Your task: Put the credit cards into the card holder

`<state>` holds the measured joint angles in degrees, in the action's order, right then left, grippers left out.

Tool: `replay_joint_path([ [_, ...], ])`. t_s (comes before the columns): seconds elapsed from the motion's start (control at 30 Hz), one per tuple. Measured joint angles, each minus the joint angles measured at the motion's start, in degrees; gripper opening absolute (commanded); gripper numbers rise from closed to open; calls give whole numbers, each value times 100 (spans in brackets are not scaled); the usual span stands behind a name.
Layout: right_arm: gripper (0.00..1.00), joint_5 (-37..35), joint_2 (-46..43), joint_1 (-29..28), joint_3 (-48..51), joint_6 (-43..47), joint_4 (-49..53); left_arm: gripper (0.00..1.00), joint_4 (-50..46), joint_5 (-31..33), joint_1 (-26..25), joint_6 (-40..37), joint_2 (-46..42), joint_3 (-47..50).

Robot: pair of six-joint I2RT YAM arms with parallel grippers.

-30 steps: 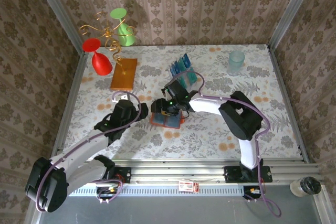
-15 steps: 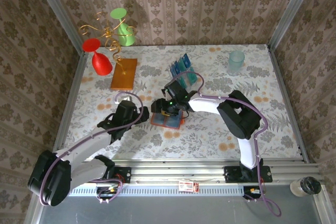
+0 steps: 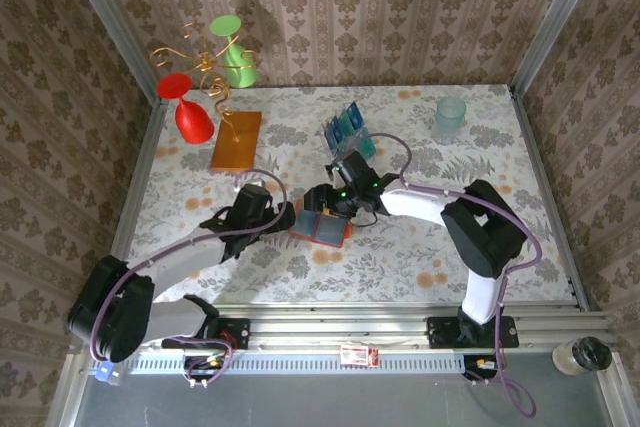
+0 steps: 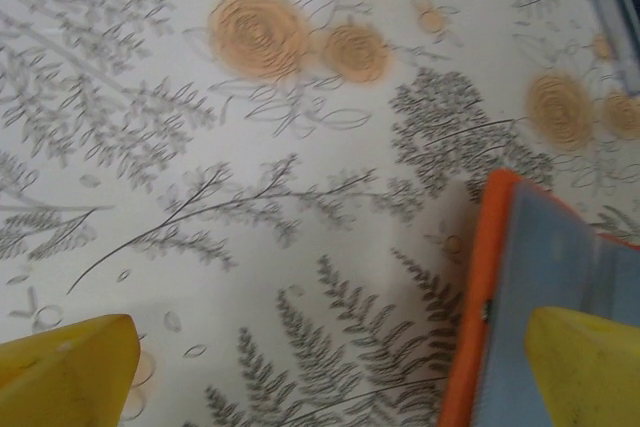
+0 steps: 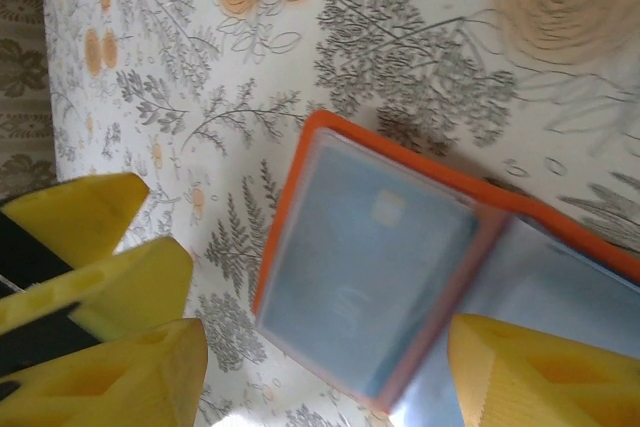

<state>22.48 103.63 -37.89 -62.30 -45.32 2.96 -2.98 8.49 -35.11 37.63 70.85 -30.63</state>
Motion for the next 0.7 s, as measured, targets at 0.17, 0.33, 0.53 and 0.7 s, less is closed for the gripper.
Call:
replay_joint_path([
  [0.17,65,-570,-568,4,210,354,557,100,0,9,-155,-223,393,-398],
  [0.33,64,-1333,-920,4,356,839,1165,100,2,0,-247,-398,922,-645],
  [0.53,62,-1670,-940,2,778,1132,1523,100,-24,11,-313,-446,1239,-654],
  [0.7,51,-1690,-815,2,831,1228,1543,100,-20,31,-317,-446,1246,-651],
])
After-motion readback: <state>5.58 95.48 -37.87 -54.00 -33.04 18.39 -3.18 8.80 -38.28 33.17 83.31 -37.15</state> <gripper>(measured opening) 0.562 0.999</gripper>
